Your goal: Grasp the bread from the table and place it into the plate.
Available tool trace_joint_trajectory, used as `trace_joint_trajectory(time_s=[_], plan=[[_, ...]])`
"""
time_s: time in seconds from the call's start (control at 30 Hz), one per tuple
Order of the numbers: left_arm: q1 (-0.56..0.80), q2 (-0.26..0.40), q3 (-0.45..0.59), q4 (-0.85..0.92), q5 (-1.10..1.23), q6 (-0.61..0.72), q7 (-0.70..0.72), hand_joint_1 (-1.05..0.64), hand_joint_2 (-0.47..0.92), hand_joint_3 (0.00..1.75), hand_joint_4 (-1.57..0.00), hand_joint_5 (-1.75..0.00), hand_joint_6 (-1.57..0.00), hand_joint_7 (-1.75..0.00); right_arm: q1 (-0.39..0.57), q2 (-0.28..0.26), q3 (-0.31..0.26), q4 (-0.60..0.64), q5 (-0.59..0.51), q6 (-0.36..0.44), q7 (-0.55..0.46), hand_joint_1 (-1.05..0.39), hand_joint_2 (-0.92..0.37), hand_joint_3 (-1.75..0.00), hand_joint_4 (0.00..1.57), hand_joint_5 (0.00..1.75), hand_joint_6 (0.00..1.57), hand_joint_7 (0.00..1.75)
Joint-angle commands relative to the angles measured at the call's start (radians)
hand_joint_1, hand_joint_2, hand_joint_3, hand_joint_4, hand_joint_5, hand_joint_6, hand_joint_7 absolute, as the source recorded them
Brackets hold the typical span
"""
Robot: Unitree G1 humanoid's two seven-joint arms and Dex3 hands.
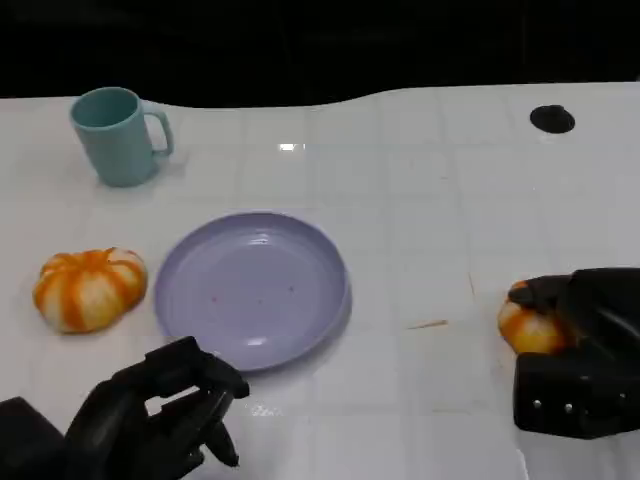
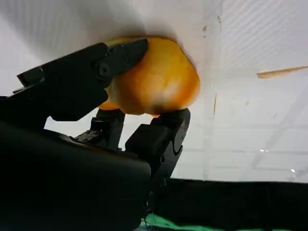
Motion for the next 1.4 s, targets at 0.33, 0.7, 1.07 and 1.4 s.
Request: trace_joint_trajectory(time_s=[0.33,0.7,1.07,1.4], plan=[[0.01,0.006,0.009,-0.007,0.002,-0.001,0.006,-0.47,0.92,0.4,-0.72,-1.6,-0.73,-1.2,-0.057,-0.003,0.019,0.124,0.003,-0.086,-0.222,-0.09,-0.51,-0.86,0.88,1.75,0.72,1.67],[0.01,0.007,0.006,-0.011,0.01,-0.002,0.011,-0.46,0.92,0.4,-0.71,-1.6,-0.72,-1.2,-0.068,0.011,0.011,0.167,0.032,-0.129,-0.295,-0.06,-0.45,-0.97,0.91,1.75,0.77,1.6],[0.007,0.008,0.006,0.002,0.008,-0.021,-0.002,-0.44,0.92,0.41,-0.7,-1.6,-0.71,-1.2,-0.054,0.031,-0.007,0.059,0.063,-0.193,-0.358,-0.08,-0.29,-1.34,0.98,1.75,0.84,1.59],[0.012,0.003,0.001,-0.012,0.008,-0.004,0.01,-0.44,0.92,0.41,-0.7,-1.62,-0.71,-1.21,-0.048,0.081,-0.009,-0.048,0.105,-0.247,-0.325,-0.11,-0.24,-1.43,1.01,1.75,0.81,1.65]])
